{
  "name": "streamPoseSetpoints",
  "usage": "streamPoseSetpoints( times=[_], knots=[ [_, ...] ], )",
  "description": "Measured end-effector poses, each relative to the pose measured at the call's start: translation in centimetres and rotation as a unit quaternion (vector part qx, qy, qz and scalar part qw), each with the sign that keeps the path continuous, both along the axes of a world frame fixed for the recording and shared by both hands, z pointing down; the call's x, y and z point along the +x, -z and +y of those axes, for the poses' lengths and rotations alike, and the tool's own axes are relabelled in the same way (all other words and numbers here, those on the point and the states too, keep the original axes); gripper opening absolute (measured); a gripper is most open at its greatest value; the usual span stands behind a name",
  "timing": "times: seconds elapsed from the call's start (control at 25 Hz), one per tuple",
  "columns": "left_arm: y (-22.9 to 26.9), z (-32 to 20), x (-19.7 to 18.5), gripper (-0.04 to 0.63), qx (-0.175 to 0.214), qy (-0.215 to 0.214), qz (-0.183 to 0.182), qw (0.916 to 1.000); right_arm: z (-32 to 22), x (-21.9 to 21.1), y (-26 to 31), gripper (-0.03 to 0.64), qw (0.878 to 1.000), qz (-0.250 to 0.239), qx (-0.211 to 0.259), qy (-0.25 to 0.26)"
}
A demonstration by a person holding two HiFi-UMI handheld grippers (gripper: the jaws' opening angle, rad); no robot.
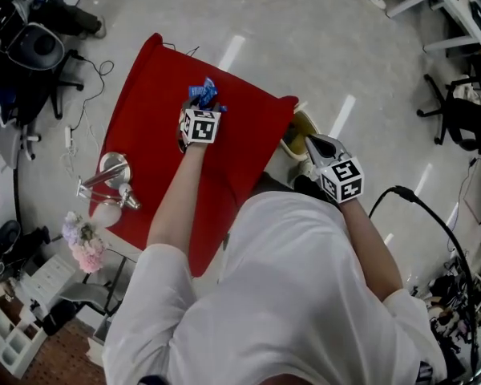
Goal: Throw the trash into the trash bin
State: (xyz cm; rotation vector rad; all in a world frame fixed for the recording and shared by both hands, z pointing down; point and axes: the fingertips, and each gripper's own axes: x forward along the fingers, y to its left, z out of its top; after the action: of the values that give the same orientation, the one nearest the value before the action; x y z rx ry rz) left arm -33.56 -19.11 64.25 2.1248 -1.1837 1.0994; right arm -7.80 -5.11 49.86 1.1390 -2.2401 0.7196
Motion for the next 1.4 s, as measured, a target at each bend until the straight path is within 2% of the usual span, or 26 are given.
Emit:
streamPoseSetpoints(
  times=[0.16, 0.28, 0.36, 0.44, 0.92, 1.2, 1.4],
  knots=[
    [-1.2, -0.9, -0.3, 0.239, 0.012, 0.010, -0.020, 0.9997, 1.1, 0.9, -0.5, 0.002, 1.000, 0.004, -0.008, -0.016],
    [-0.9, -1.6, -1.4, 0.105, 0.029, 0.034, -0.045, 0.9980, 2.0, 1.7, -0.7, 0.002, 1.000, 0.007, -0.013, -0.027],
    [-0.7, -1.7, -1.6, 0.080, 0.029, 0.042, -0.046, 0.9976, 2.4, 2.2, -0.8, 0.002, 0.999, 0.007, -0.016, -0.032],
    [-0.4, -1.6, -1.5, 0.006, 0.030, 0.042, -0.043, 0.9977, 2.7, 2.7, -0.8, 0.002, 0.999, 0.007, -0.016, -0.036],
    [2.2, 1.9, 0.7, 0.006, 0.043, 0.041, -0.031, 0.9978, 4.2, 4.3, -0.3, 0.002, 0.999, -0.007, 0.001, -0.038],
    [4.6, 3.6, 3.4, 0.006, 0.064, 0.038, -0.018, 0.9971, 6.1, 5.7, -1.4, 0.002, 0.999, -0.017, -0.004, -0.039],
    [6.0, 6.5, 6.6, 0.006, 0.053, 0.031, -0.011, 0.9981, 7.6, 6.8, -2.0, 0.002, 0.999, -0.028, -0.008, -0.037]
  ],
)
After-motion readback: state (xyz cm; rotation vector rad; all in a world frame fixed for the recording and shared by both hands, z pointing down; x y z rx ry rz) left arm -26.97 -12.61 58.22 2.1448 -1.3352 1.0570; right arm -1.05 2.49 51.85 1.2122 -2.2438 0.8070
